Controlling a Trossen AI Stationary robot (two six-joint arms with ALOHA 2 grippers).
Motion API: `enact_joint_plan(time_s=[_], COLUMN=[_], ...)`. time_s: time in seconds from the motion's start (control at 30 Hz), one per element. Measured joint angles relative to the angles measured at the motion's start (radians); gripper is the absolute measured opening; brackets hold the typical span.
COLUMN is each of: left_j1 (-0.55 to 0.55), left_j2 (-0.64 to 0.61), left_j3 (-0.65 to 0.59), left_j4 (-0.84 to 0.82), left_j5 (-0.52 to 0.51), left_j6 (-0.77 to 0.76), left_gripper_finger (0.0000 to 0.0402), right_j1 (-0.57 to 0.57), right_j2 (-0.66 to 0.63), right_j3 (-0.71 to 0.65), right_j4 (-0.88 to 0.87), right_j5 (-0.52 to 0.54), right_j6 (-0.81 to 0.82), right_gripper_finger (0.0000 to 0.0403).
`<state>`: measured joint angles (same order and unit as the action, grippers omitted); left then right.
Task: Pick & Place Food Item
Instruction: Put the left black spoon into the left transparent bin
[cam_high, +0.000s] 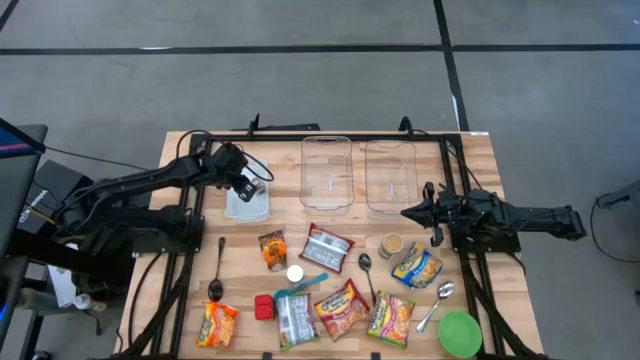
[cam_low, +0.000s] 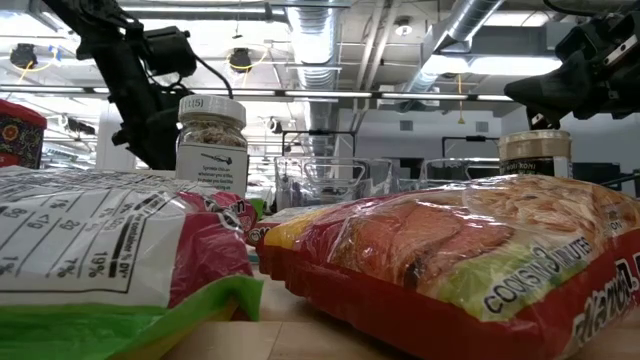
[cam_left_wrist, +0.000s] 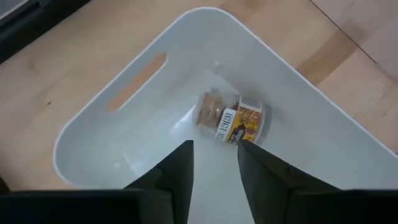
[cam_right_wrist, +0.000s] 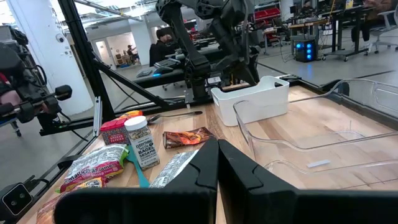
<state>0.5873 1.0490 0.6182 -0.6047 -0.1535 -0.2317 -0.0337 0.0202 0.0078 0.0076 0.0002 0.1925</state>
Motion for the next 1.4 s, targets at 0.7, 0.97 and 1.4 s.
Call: enact_joint_plan(time_s=[0.7, 0.97, 1.4], left_j1=[-0.004, -0.057, -0.311], left_j2=[-0.222, -0.352, -0.414], left_j3=[0.000, 0.000, 0.000], left_j4=[-0.001, -0.001, -0.002], left_j5=[0.335, 0.525, 0.553], left_j6=[-0.101, -0.317, -0.544], left_gripper_finger=[0.0106, 0.0106, 0.0108], right_j1=[0.000, 0.000, 0.000], right_j2=[0.000, 0.000, 0.000], right_j3=[0.000, 0.000, 0.000], right_j4=[0.000, 0.000, 0.000], right_j5=[0.000, 0.000, 0.000], right_j6=[0.000, 0.000, 0.000], right_gripper_finger=[0.0000, 0.0000, 0.0000])
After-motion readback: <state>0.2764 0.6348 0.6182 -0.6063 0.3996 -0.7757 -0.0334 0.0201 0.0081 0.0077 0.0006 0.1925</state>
